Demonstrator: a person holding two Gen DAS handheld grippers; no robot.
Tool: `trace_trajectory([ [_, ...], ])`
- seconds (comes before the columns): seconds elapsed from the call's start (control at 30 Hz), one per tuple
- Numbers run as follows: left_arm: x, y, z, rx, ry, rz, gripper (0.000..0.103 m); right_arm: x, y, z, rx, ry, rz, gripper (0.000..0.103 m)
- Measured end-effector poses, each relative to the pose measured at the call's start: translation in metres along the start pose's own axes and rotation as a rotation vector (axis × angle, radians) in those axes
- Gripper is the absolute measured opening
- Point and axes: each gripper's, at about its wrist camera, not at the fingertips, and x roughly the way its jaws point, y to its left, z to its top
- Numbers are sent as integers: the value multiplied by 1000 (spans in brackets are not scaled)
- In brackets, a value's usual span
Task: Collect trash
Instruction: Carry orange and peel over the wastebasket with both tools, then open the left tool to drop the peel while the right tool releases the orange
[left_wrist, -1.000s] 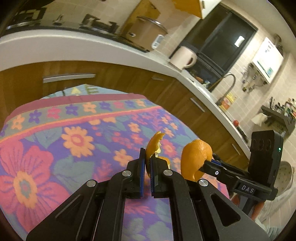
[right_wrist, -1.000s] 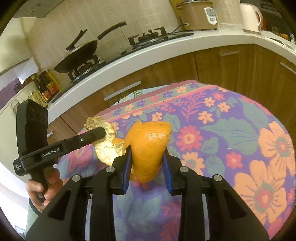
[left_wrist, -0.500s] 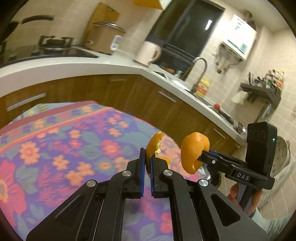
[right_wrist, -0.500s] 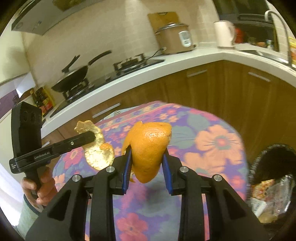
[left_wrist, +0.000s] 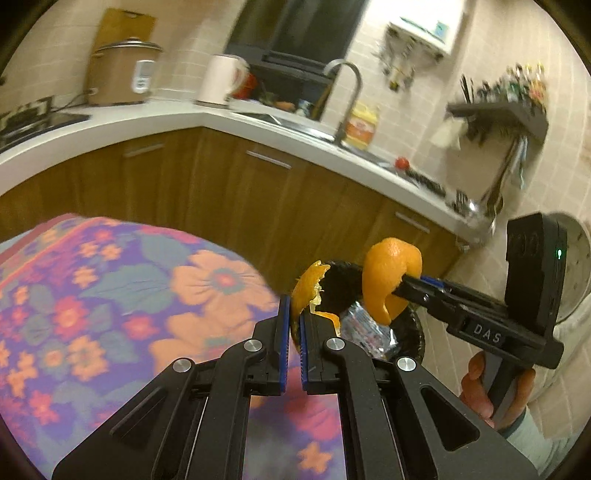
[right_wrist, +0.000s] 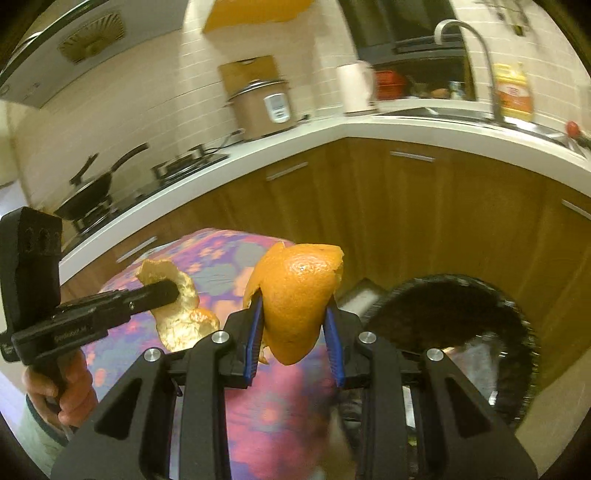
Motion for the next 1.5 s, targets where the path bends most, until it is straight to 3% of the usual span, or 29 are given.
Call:
trace_trajectory([
  [0.43,91,-89,2,104,72,-51,2,-5,-103,-30,88,34,-170,27],
  [0.83,131,-113,-2,104,104,-48,2,6,-141,-40,131,84,-229,27],
  [1.07,139,-114,-1,91,109,-35,3,14,-141,-38,135,113,-237,27],
  [1.27,139,-113,2,86,105,-38,3,17,-143,-38,155,132,-262,36],
  [1.33,138,-111,2,83,107,-41,4,17,-145,-38,168,138,-274,47],
  [1.37,138,-110,1,82,109,-44,11,16,-146,-38,172,139,-277,51],
  [1.43,137,-109,0,76,115,-45,37,14,-146,-39,181,142,-292,63],
  [1.47,134,-108,0,73,107,-41,49,12,-145,-39,180,142,-300,63],
  [1.5,131,-107,-1,75,98,-43,49,10,-144,-40,178,138,-306,63],
])
